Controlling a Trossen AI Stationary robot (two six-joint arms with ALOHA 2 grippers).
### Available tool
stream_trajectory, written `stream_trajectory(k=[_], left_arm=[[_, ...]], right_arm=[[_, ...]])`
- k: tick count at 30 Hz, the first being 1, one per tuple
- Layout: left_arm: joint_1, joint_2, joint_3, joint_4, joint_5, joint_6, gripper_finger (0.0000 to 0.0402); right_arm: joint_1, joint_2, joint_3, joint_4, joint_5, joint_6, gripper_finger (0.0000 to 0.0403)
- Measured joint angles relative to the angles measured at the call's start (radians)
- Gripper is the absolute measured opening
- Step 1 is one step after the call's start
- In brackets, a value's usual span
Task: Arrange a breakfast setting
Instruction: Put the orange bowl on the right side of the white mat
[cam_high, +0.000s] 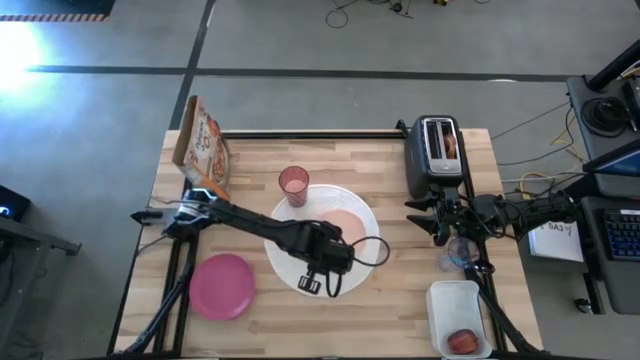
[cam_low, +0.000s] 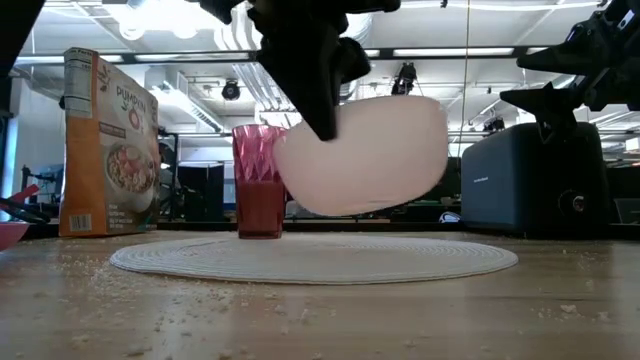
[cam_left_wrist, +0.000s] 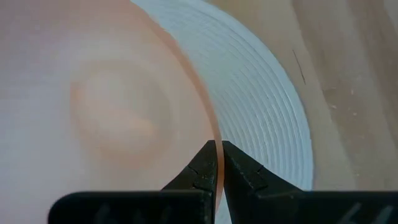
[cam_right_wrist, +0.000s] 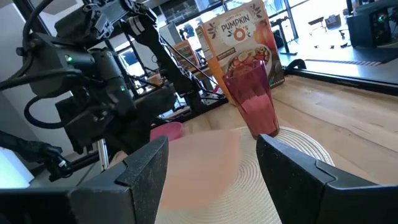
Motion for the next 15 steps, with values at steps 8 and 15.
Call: stream_trajectory(k=[8,15], left_arm=[[0.002,0.057,0.026,0.019,0.002,0.186,0.0],[0.015,0.076,0.026,0.045,0.011,0.311,0.0]], right_arm=[[0.0,0.0,0.0,0.0,0.0,0.0,0.0233],[0.0,0.0,0.0,0.0,0.0,0.0,0.0233]])
